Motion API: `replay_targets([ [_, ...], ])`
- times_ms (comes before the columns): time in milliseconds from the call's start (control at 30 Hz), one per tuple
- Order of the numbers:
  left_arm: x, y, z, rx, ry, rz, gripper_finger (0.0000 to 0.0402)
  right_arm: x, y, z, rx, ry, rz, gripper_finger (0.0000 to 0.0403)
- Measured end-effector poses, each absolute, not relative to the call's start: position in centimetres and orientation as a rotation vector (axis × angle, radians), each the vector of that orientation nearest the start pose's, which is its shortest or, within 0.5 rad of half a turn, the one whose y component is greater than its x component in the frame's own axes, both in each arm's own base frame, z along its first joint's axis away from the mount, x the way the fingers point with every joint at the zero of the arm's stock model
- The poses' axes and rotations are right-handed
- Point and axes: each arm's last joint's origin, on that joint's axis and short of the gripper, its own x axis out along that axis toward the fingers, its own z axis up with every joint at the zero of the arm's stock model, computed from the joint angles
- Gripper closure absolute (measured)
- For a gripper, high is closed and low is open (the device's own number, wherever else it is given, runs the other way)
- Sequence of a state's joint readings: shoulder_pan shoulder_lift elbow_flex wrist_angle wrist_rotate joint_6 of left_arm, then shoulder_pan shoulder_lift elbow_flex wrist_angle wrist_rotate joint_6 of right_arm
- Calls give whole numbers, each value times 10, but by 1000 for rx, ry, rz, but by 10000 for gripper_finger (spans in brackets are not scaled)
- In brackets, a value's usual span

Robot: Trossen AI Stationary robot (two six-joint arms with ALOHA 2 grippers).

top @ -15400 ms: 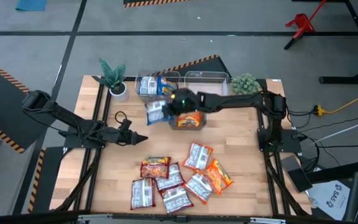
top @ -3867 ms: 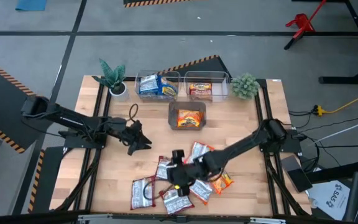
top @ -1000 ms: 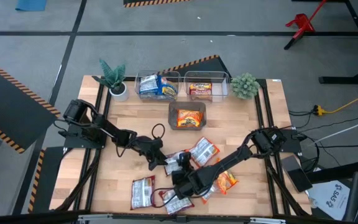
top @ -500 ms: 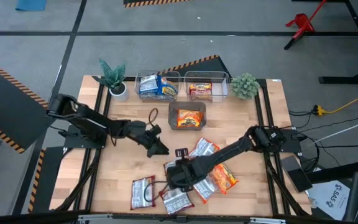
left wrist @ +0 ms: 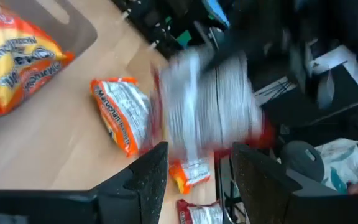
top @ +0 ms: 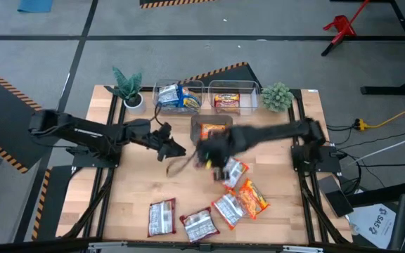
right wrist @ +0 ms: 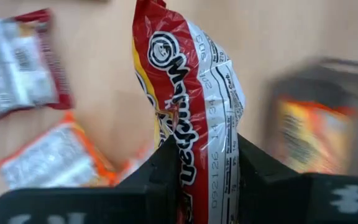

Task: Sort Maruchan noodles
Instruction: Put the red noodle pack into the right transparent bin

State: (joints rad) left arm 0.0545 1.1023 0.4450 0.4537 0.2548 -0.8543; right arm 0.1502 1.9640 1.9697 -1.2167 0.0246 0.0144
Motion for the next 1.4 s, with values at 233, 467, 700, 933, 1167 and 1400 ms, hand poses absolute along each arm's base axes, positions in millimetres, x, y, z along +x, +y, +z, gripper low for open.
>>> replay_targets([
  [233, 218, 7, 226, -854, 236, -103, 230, 348, -57, 377, 38, 1110, -150, 320],
  [467, 218, 10, 225, -845, 239, -84, 230, 297, -166, 386, 364, 938, -394, 320],
  [700, 217, 28, 225, -859, 198, 19, 230, 245, -213, 343, 629, 853, -532, 318],
  [933, 213, 50, 225, -889, 126, 179, 230, 213, -233, 286, 849, 726, -738, 317],
  [1167, 210, 61, 225, -897, 95, 243, 230, 204, -238, 256, 915, 685, -925, 304],
  [1400, 210, 62, 225, -899, 94, 244, 230, 201, -236, 246, 936, 691, -984, 297],
])
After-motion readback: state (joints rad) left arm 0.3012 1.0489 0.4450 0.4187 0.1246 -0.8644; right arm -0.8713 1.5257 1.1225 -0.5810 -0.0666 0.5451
